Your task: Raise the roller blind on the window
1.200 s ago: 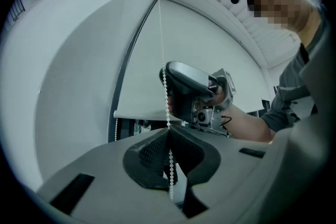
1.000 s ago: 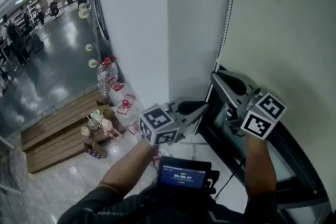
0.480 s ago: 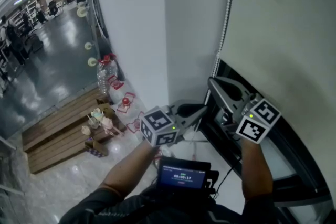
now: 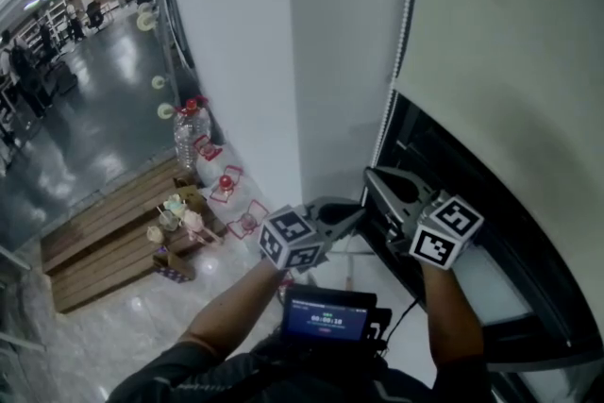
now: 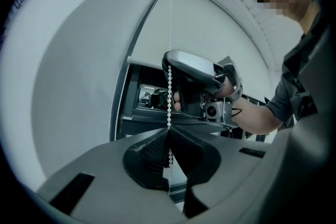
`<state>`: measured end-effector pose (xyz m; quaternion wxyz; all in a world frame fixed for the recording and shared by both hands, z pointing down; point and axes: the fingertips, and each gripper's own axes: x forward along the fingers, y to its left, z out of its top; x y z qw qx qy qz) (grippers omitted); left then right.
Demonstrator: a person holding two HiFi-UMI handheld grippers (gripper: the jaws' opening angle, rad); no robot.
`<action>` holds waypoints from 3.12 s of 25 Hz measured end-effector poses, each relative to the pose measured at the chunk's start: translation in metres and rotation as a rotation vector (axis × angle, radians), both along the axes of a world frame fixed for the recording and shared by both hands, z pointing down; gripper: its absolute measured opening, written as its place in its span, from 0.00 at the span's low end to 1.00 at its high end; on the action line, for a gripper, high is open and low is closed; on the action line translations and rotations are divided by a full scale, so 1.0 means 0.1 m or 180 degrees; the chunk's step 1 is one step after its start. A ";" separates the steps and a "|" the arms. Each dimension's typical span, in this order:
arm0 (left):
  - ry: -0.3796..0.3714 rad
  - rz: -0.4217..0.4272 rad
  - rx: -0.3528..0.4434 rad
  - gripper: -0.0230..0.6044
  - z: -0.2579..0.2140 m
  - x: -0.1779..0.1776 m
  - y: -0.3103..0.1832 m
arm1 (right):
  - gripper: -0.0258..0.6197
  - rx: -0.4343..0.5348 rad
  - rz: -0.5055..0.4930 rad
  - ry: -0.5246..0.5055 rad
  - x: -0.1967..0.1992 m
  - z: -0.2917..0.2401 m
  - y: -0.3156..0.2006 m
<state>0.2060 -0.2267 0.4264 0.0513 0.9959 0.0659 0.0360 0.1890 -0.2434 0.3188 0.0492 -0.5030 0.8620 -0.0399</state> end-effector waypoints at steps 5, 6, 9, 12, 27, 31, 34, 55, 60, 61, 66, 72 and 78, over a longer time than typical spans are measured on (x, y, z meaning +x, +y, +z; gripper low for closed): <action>0.0017 -0.0140 -0.0036 0.03 0.01 -0.05 -0.07 | 0.04 -0.0040 -0.0037 0.0016 -0.01 0.05 -0.01; -0.0019 -0.0159 -0.0030 0.03 0.00 -0.07 -0.09 | 0.04 -0.0048 -0.0042 0.0027 0.00 0.05 -0.01; -0.0042 -0.0176 -0.0084 0.11 -0.10 -0.20 -0.13 | 0.04 -0.0043 -0.0052 -0.0003 -0.01 0.05 0.01; 0.0053 -0.0181 -0.0050 0.13 -0.33 -0.37 -0.15 | 0.04 -0.0029 -0.0067 -0.0015 -0.05 0.05 0.01; 0.0658 -0.0176 0.0486 0.13 -2.07 -0.05 -0.23 | 0.04 -0.0003 -0.0168 0.0015 -0.12 0.08 0.00; 0.0668 -0.0014 0.0537 0.04 -2.06 -0.01 -0.16 | 0.04 -0.0003 -0.0154 -0.0011 -0.09 0.08 0.01; 0.0758 0.0016 0.0497 0.04 -2.05 -0.01 -0.16 | 0.04 0.0004 -0.0139 -0.0033 -0.08 0.07 0.03; 0.0523 -0.0079 0.0286 0.04 -1.13 0.01 -0.03 | 0.04 -0.0609 -0.0051 -0.0179 -0.04 0.98 0.14; 0.0532 -0.0054 0.0305 0.04 -1.14 -0.02 0.01 | 0.10 -0.0532 0.0114 0.0236 0.11 0.85 0.27; 0.0532 -0.0055 0.0303 0.04 -1.14 -0.03 0.01 | 0.12 -0.0453 0.0142 0.0304 0.16 0.73 0.32; 0.0546 -0.0044 0.0304 0.04 -1.14 -0.06 -0.01 | 0.15 0.0097 0.0225 0.0457 0.28 -0.15 0.43; 0.0567 0.0009 0.0293 0.04 -1.14 -0.08 0.08 | 0.15 0.0495 0.0030 0.0393 0.08 -0.92 0.30; 0.0549 0.0019 0.0329 0.04 -1.15 -0.11 0.12 | 0.08 0.0574 -0.0137 0.0309 -0.06 -1.14 0.16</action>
